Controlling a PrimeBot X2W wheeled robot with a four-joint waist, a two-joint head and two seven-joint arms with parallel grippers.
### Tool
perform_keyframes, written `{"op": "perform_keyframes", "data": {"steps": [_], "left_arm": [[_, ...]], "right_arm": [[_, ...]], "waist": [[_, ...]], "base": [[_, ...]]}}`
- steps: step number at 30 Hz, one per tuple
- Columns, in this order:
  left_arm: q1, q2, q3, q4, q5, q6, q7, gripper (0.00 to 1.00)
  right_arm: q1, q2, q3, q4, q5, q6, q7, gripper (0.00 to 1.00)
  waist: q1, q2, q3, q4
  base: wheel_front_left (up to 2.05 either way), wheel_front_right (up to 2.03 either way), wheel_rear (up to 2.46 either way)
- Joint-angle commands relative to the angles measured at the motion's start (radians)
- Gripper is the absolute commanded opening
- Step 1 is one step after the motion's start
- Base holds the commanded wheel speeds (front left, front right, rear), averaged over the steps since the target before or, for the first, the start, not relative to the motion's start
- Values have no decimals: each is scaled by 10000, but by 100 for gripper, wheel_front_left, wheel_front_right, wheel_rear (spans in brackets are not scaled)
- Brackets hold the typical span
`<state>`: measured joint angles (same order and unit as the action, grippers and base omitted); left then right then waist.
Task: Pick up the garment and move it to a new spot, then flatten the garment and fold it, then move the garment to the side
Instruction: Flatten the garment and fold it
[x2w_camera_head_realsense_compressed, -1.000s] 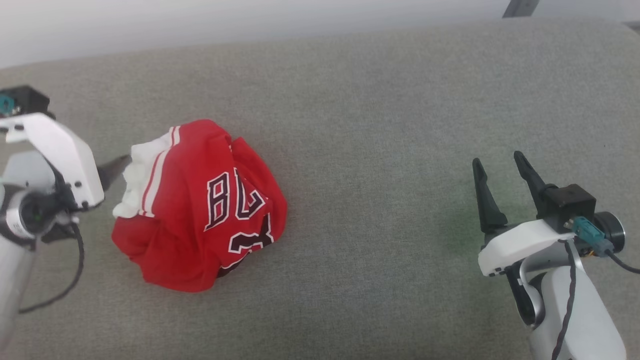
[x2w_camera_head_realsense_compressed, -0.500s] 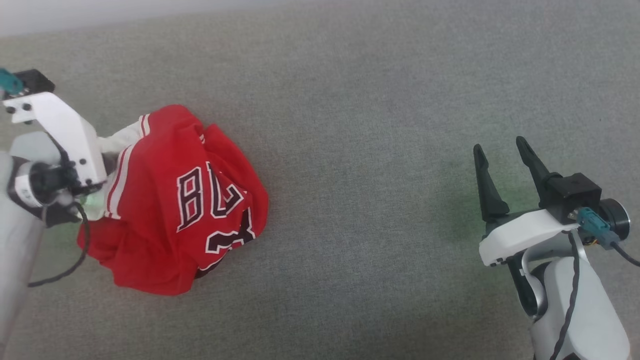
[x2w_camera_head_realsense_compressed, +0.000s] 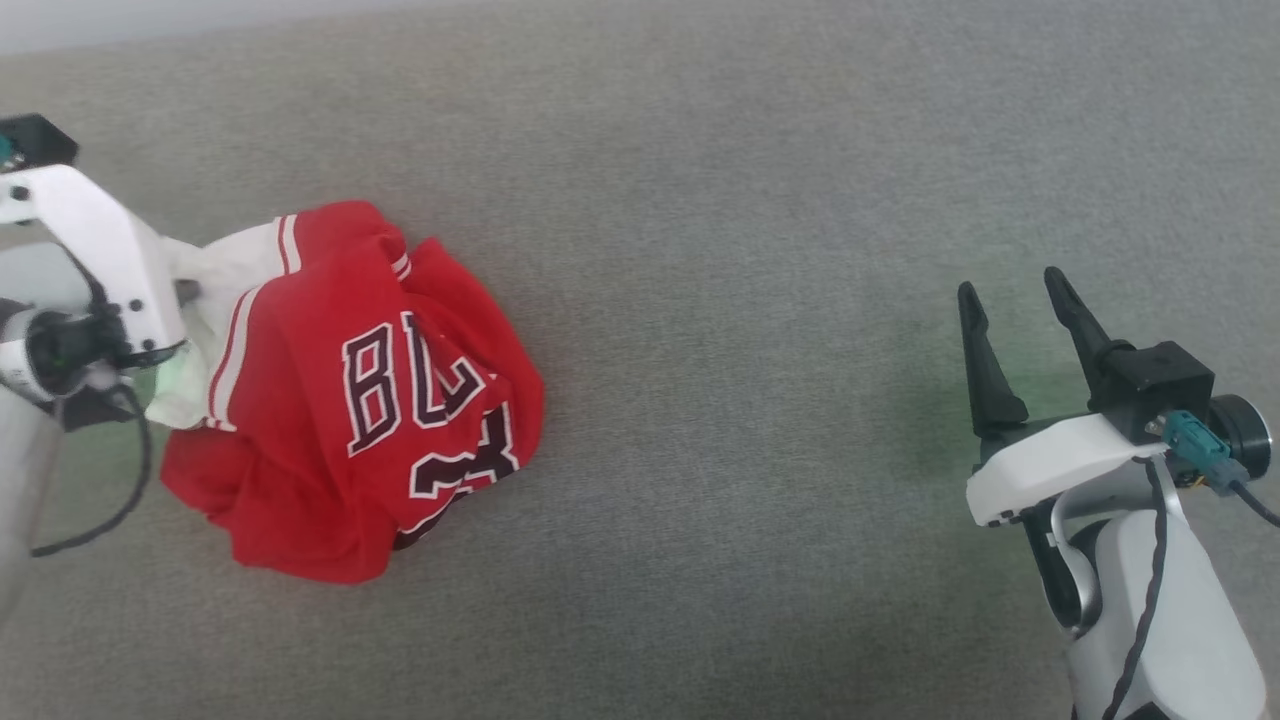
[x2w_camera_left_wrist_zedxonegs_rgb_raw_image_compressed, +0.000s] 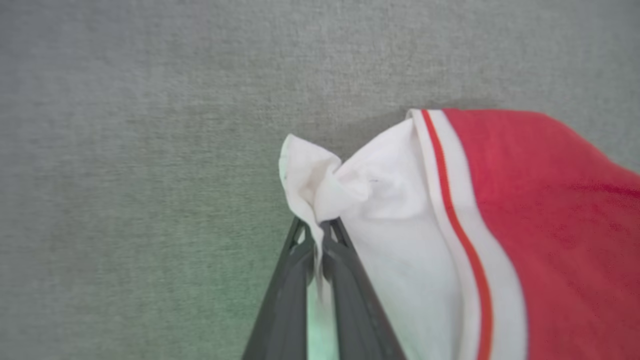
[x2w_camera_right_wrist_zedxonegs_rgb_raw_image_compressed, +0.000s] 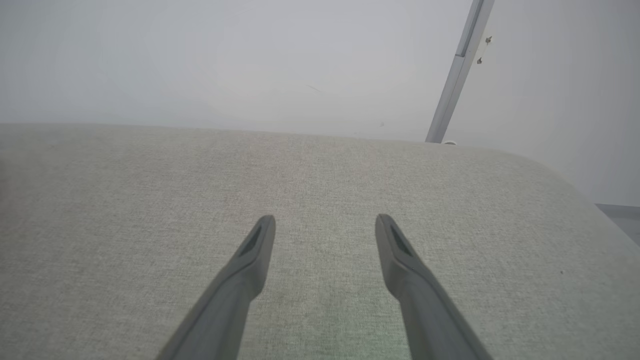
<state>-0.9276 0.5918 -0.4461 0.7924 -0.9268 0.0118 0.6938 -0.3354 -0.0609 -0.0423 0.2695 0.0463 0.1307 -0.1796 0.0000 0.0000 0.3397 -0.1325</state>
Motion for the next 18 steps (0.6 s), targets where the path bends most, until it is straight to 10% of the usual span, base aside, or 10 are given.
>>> {"op": "perform_keyframes", "data": {"steps": [1, 18], "left_arm": [[-51, 151, 69, -51, 55, -14, -136, 0], [2770, 1680, 1084, -1030, -674, 1021, -712, 0]], "right_arm": [[64, 28, -48, 13, -74, 1, -23, 100], [277, 41, -131, -113, -20, 1, 70, 100]], "waist": [[0, 0, -81, 113], [0, 0, -390, 541]], "base": [[0, 0, 0], [0, 0, 0]]}}
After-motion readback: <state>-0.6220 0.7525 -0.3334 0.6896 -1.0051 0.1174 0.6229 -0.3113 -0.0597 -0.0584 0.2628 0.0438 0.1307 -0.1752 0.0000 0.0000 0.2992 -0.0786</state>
